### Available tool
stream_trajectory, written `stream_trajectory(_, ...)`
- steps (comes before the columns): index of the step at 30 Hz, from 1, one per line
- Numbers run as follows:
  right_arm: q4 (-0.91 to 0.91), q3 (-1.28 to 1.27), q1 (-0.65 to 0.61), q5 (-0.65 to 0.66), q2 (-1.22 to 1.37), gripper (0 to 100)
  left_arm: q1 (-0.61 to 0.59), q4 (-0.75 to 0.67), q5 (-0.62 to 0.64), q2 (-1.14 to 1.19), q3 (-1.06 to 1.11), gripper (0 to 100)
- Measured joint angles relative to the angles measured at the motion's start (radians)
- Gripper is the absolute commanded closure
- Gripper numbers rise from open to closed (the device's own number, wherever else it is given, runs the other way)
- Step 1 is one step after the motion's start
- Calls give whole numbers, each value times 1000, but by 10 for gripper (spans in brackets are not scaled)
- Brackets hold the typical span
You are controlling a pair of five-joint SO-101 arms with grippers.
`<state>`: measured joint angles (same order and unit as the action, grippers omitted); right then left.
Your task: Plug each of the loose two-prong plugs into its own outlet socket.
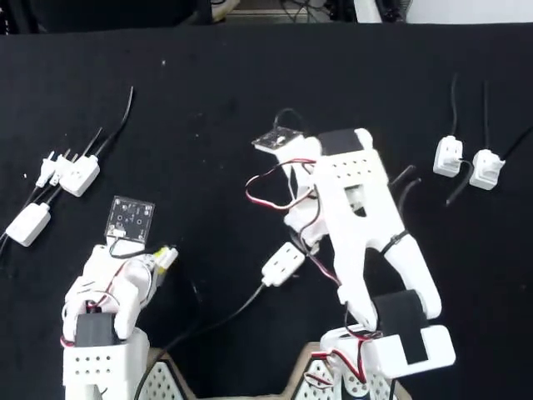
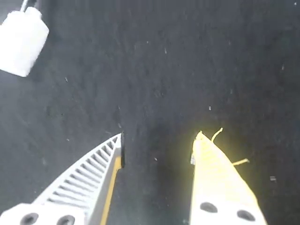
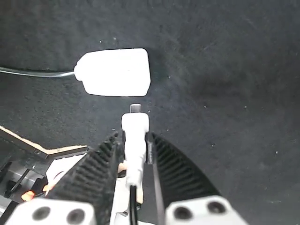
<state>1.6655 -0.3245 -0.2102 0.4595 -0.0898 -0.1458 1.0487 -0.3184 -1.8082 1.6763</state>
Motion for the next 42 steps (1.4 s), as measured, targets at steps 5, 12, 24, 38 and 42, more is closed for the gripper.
stream_trajectory(5, -84, -35, -3, -2, 0, 988, 0, 8, 6, 5, 0, 758)
stream_trajectory(12, -187, -107, -3, -6, 0, 988, 0, 8, 8, 3, 0, 758)
stream_trajectory(24, -199, -124, -38, -15, 8, 988, 0, 8, 8, 3, 0, 758)
stream_trajectory(38, -203, -146, -41, -52, 8, 988, 0, 8, 8, 3, 0, 758)
stream_trajectory(42, -203, -146, -41, -52, 8, 988, 0, 8, 8, 3, 0, 758)
